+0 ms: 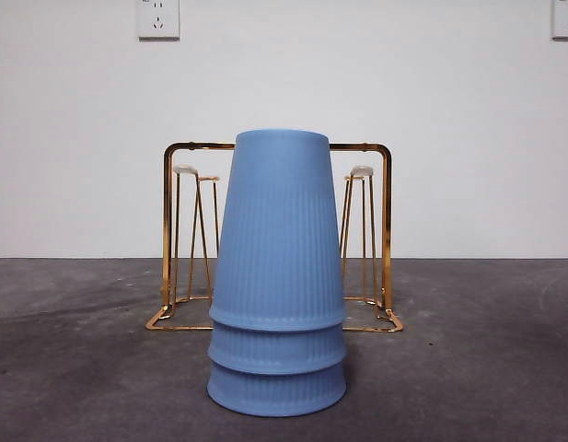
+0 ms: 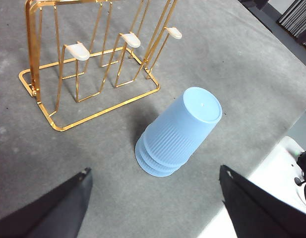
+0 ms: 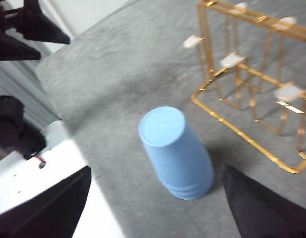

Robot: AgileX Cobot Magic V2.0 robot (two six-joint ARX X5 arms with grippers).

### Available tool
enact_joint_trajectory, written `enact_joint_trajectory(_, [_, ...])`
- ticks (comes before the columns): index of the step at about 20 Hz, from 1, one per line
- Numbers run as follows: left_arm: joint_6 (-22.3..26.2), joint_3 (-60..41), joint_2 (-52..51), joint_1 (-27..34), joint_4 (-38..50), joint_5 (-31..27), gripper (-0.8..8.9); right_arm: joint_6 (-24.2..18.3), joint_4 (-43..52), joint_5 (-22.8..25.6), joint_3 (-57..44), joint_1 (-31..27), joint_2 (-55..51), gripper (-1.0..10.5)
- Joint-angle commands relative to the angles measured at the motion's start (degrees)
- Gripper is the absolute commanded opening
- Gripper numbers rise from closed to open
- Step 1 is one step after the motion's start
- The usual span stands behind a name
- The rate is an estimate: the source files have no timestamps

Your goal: Pick the top cup and place it on cupholder, pick up the mid cup and place it on cupholder, last pick the bottom cup and place it on cupholder.

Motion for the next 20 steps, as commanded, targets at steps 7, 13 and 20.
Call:
enact_joint_trajectory(7, [0.4, 0.9, 0.3, -0.2, 0.7, 0.4, 4.06, 1.7, 11.8, 9.9, 1.0, 14.4, 13.8, 4.3])
enact_joint_trajectory(13, [0.4, 0.9, 0.3, -0.2, 0.7, 0.4, 4.05, 1.7, 17.8, 15.7, 1.0, 18.6, 23.2, 4.4])
enact_joint_trajectory(20, [0.4, 0.9, 0.3, -0.2, 0.7, 0.4, 4.05, 1.7, 21.9, 17.9, 1.0, 19.6, 30.3, 4.9])
